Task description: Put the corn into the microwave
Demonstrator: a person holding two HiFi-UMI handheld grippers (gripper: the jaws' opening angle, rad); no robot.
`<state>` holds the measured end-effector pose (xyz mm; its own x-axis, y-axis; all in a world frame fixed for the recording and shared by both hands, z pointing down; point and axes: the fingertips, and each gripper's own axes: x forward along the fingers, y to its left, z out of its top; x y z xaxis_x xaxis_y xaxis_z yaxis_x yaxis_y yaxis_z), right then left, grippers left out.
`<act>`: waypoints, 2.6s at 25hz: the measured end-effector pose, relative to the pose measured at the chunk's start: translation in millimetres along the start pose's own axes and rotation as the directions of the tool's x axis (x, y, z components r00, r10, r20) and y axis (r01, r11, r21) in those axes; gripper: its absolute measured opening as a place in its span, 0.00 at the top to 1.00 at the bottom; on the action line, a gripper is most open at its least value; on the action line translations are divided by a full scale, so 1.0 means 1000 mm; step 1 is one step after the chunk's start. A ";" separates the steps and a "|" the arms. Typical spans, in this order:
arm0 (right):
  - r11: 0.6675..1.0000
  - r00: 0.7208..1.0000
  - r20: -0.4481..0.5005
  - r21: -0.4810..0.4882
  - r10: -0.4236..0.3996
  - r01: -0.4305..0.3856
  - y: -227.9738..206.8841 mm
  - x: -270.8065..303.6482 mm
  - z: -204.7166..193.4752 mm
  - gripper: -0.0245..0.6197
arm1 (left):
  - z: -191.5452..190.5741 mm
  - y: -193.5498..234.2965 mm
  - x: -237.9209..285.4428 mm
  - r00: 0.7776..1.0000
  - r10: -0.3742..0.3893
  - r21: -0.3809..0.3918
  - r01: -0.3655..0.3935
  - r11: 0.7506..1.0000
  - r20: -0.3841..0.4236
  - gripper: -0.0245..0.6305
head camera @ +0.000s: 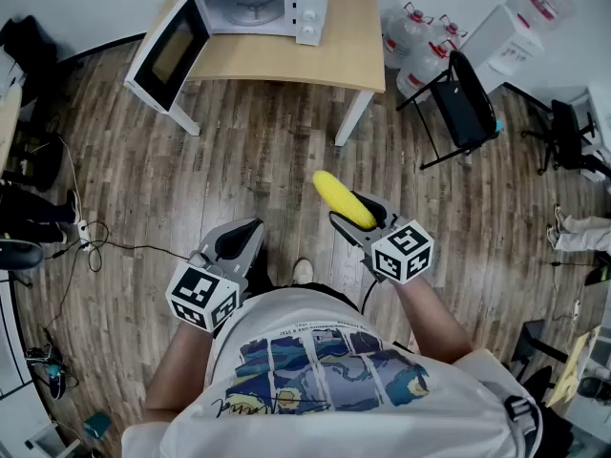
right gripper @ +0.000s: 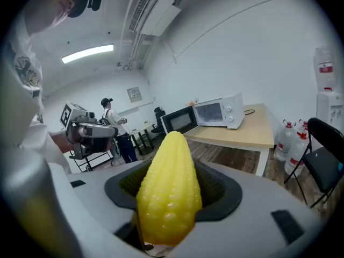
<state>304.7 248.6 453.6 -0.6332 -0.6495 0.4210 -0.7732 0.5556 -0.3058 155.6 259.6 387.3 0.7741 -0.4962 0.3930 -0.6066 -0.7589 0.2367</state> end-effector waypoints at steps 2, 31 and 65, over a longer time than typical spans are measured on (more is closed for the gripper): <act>1.000 1.000 0.003 -0.001 -0.010 0.010 -0.006 0.011 0.006 0.57 | 0.005 0.010 0.004 1.000 -0.003 0.003 0.003 1.000 0.007 0.95; 0.974 0.974 -0.027 -0.034 -0.227 0.226 -0.076 0.290 0.158 0.58 | 0.083 0.286 -0.024 0.992 -0.023 -0.004 0.024 1.000 0.123 0.95; 0.923 0.945 -0.114 -0.278 -0.307 0.266 -0.326 0.656 0.267 0.58 | 0.170 0.458 0.058 0.885 0.458 -0.213 -0.434 0.875 0.080 0.95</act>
<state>132.2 -497.2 601.5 -0.3571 -0.7251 0.5888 -0.8725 0.4841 0.0670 -46.9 -188.7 367.1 0.4216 -0.8210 0.3849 -0.9055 -0.3593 0.2256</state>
